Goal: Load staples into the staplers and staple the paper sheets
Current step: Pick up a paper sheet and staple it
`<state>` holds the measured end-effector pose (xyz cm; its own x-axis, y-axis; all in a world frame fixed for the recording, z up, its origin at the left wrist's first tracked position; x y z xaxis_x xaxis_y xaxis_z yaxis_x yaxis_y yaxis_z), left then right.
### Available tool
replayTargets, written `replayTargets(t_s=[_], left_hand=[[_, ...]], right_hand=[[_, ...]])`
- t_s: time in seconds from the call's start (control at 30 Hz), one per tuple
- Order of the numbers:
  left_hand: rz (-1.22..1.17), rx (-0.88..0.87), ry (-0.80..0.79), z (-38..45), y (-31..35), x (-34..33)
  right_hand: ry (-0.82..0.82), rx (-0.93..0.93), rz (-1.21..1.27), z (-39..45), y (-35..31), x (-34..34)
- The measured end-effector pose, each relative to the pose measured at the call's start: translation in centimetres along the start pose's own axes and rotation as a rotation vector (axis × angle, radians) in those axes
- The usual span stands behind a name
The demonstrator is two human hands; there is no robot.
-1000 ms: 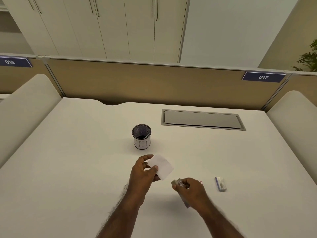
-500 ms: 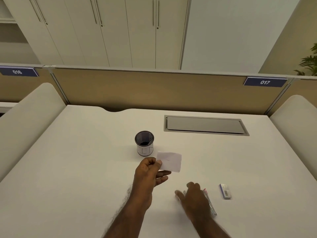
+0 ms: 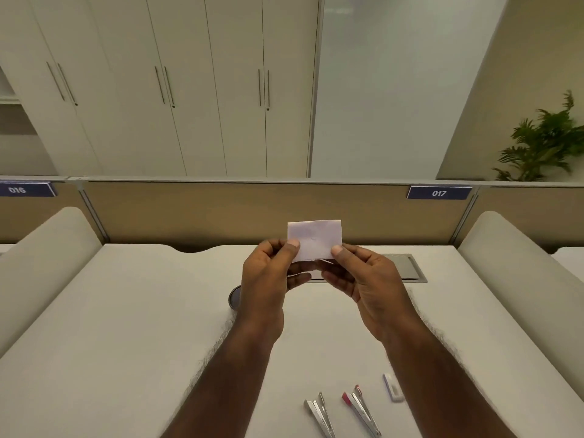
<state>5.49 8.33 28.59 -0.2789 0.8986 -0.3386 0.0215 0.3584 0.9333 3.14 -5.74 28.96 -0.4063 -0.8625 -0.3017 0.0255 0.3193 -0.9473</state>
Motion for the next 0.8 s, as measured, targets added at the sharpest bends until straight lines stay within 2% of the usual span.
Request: replayTargets(t_s=[0.07,0.2,0.27,0.33,0.43,0.6,0.7,0.77,0.8], left_hand=[[0.041,-0.12,0.045,-0.1,1.0,-0.8],[0.172,-0.556,0.264,-1.4,2.8,-1.8],[0.162,-0.625,0.189,-2.6,3.2,-2.3],[0.11,-0.554,0.015,-3.6,3.4,-2.9],[-0.054,-0.362,-0.211,-4.5,4.0,-3.6],[-0.133,-0.236,-0.214,-4.6,5.0,-3.7],[-0.21,-0.134,-0.213,-4.0,5.7,-3.5],[-0.202,-0.133,-0.216,-3.8,6.1,-3.4],[-0.189,-0.135,-0.222,-3.7,6.3,-3.4]], right_hand=[[0.024,0.04,0.059,-0.3,-1.4,-0.3],[0.117,0.199,0.091,-1.1,-3.2,-0.8],[0.211,0.412,-0.047,-1.7,-3.6,-0.9],[0.283,0.678,-0.238,-2.5,-3.9,-1.0],[0.229,0.94,-0.38,-3.4,-3.6,-1.2],[0.24,1.187,-0.547,-4.2,-3.1,-1.5],[0.292,1.175,-0.473,-4.2,-4.2,-0.9],[0.296,1.002,-0.371,-3.9,-5.8,-0.5],[0.249,0.869,-0.303,-3.8,-6.6,-0.4]])
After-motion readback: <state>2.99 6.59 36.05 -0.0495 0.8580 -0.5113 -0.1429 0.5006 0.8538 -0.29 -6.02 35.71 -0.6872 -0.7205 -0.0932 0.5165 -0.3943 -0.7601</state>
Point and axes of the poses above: each hand's wrist, its own z-axis towards the middle knuckle, its own x-axis out of the back of the hand, y = z × x, the point moved 1 cm from there along z, towards the middle knuckle, and after that the axes turned 14 degrees about y, right-handed, at the moved point
